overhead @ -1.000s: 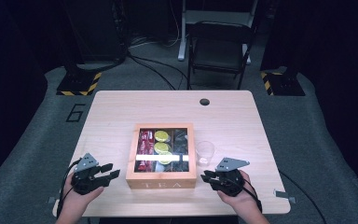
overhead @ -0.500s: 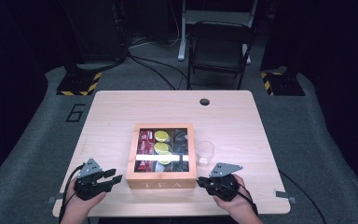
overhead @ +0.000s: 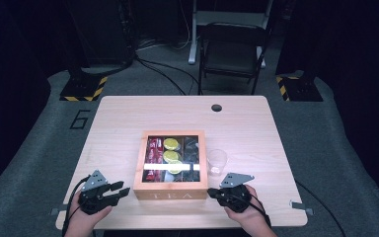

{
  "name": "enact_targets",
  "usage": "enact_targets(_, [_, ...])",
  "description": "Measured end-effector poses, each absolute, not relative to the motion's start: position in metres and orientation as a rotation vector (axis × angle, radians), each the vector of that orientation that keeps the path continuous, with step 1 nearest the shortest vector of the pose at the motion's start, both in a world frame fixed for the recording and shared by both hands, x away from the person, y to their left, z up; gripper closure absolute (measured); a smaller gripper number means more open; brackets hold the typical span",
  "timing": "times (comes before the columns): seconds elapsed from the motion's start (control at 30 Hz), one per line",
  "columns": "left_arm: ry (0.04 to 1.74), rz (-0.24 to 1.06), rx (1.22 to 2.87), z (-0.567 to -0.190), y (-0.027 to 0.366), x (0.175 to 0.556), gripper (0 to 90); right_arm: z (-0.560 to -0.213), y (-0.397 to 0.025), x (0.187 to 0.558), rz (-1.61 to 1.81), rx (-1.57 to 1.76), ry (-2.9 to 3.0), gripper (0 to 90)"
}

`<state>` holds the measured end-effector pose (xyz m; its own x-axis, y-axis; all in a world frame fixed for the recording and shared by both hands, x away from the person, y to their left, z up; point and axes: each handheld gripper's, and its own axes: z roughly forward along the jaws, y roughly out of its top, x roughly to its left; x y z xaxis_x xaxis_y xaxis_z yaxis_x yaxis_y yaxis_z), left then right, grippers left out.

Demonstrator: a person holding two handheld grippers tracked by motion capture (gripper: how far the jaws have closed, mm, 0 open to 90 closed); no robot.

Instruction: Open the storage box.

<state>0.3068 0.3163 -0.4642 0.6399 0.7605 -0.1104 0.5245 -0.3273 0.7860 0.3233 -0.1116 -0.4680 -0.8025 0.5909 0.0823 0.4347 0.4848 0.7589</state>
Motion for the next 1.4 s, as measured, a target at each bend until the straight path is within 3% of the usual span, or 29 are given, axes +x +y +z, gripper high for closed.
enact_targets(0.97, [0.942,0.328,2.037,-0.465,0.299,0.303,55.9,-0.461,-0.11,0.327,1.259,0.891,2.523,87.4])
enact_targets(1.4, [0.914,0.414,2.091,-0.458,0.282,0.312,48.7,-0.455,-0.108,0.329,1.263,0.884,2.523,87.1])
